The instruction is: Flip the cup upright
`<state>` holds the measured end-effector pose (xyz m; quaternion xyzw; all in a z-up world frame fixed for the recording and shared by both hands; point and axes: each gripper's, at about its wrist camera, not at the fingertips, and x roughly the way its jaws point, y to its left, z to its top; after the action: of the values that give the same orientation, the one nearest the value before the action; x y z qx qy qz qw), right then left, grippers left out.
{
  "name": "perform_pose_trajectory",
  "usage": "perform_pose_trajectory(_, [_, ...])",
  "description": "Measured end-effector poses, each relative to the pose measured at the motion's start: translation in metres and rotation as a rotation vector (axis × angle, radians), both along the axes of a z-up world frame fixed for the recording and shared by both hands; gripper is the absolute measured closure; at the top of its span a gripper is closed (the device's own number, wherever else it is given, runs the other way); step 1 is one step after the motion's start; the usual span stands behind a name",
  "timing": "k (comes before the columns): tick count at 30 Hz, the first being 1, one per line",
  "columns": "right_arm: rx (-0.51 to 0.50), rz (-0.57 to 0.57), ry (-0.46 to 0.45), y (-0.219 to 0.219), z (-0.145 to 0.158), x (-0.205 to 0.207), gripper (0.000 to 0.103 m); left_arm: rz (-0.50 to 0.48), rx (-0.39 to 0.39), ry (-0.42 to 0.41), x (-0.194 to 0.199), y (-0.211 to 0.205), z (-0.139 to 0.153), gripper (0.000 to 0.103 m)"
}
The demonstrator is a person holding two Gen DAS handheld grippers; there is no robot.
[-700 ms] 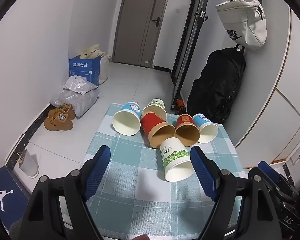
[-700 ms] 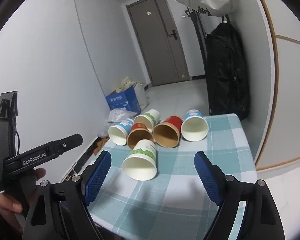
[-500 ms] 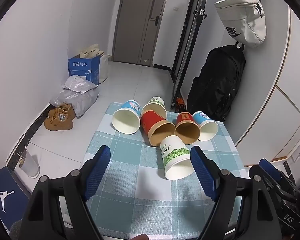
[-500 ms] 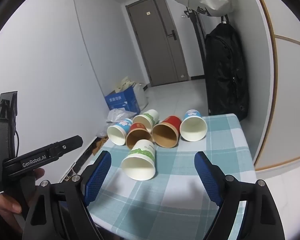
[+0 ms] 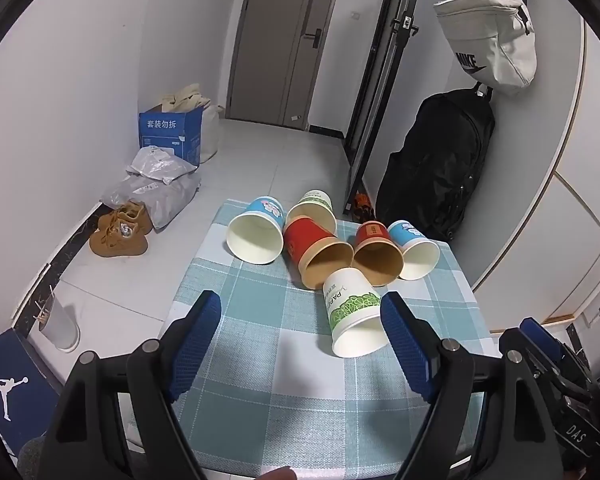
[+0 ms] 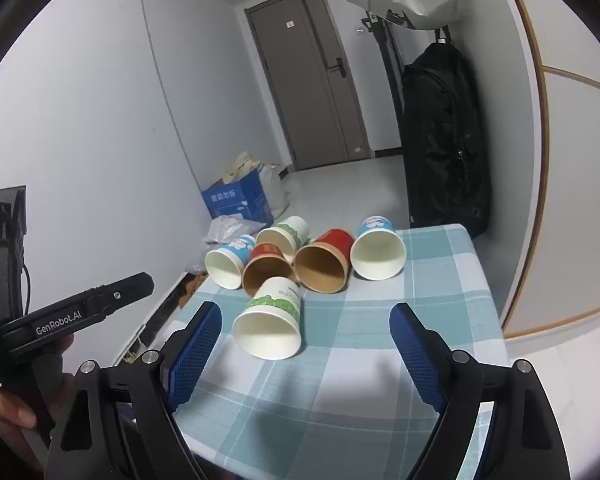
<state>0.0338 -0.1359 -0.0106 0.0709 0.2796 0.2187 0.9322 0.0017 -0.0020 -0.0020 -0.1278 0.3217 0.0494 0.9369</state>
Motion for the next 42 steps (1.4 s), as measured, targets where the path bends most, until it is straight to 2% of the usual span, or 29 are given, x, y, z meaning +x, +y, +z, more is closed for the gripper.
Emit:
perform_pose_trajectory(8, [0.004, 0.000, 0.004, 0.0009, -0.0016, 0.0022, 0.014, -0.007, -0.014, -0.001, -0.0004, 0.0012, -0.0006, 0.024])
perform_pose_trajectory(16, [0.018, 0.001, 0.015, 0.0001, -0.0023, 0.0027, 0.014, -0.011, 0.013, -0.011, -0.0016, -0.0019, -0.0013, 0.024])
perform_pose_trajectory(42, [0.040, 0.006, 0.014, -0.0016, -0.0031, 0.0004, 0.012, -0.063, -0.017, -0.004, -0.0021, -0.0039, -0.0012, 0.024])
